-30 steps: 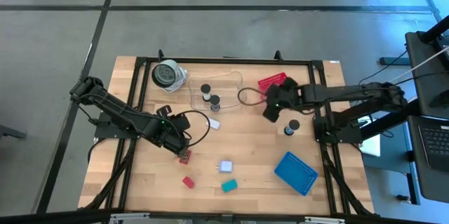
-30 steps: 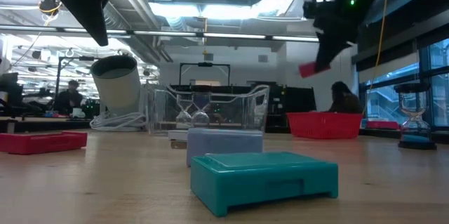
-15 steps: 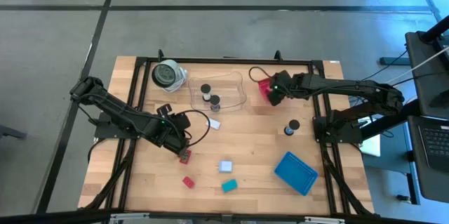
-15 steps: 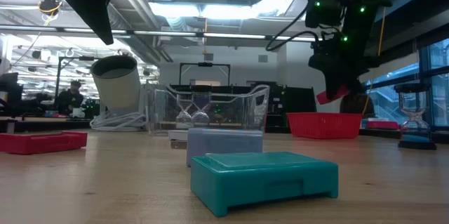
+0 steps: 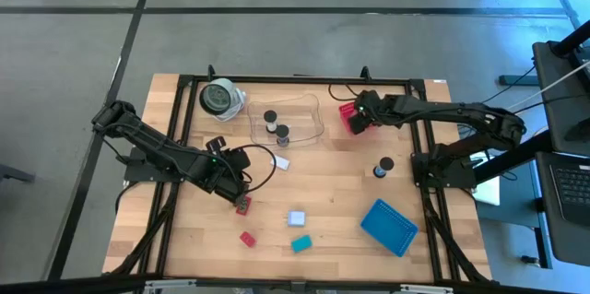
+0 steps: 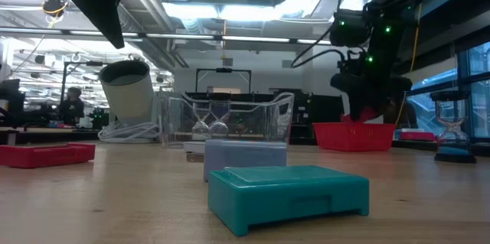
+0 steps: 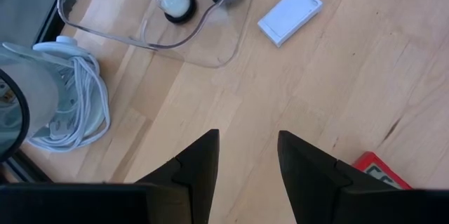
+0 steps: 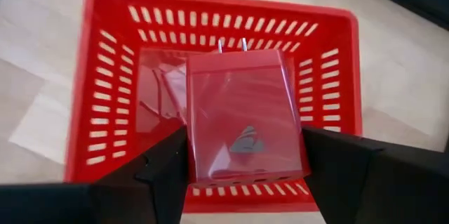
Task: Pick & Place Office items
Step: Put the top red charger adapter into the red bin
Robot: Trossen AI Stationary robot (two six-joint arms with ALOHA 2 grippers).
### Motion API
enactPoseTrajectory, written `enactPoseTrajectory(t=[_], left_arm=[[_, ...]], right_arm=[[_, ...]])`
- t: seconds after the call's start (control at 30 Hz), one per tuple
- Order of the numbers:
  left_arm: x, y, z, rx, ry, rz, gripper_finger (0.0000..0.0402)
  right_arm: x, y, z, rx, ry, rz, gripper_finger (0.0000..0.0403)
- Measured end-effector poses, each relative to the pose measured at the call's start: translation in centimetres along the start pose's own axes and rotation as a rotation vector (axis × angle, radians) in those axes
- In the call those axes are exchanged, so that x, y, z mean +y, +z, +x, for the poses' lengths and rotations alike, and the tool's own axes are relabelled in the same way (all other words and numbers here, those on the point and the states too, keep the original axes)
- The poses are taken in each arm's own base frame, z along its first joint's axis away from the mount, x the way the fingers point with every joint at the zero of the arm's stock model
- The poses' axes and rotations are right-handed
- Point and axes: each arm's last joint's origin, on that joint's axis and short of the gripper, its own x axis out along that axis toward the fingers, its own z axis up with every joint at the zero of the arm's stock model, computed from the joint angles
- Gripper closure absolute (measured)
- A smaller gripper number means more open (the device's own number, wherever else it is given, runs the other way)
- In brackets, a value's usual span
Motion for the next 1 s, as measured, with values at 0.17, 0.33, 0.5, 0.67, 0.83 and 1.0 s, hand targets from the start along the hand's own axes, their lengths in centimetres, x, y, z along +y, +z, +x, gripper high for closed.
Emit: enactPoseTrajectory(t=[0.17, 0.33, 0.5, 0.67, 0.83, 1.0], left_arm=[[0.0, 0.0, 0.0, -0.008, 0.006, 0.009, 0.0258], [0.0, 0.0, 0.0, -0.012, 0.01, 0.01, 0.0258], [0.0, 0.0, 0.0, -0.012, 0.01, 0.011, 0.0258], [0.0, 0.0, 0.0, -0.012, 0.01, 0.011, 0.0258], [0.0, 0.0, 0.0, -0.012, 0.01, 0.011, 0.0258], [0.0, 0.0, 0.0, -0.012, 0.009, 0.011, 0.0258]], right_arm=[[0.3, 0.2, 0.6, -0.015, -0.003, -0.006, 0.0172], [0.7, 0.4, 1.1, -0.028, 0.005, -0.009, 0.0172], [1.0, 0.3, 1.9, -0.001, -0.005, -0.024, 0.0172], [1.2, 0.3, 2.4, 0.007, -0.009, -0.028, 0.0172], [1.3, 0.4, 2.4, -0.006, 0.002, -0.04, 0.0172], [1.4, 0.5, 2.4, -0.006, 0.022, -0.045, 0.0161]])
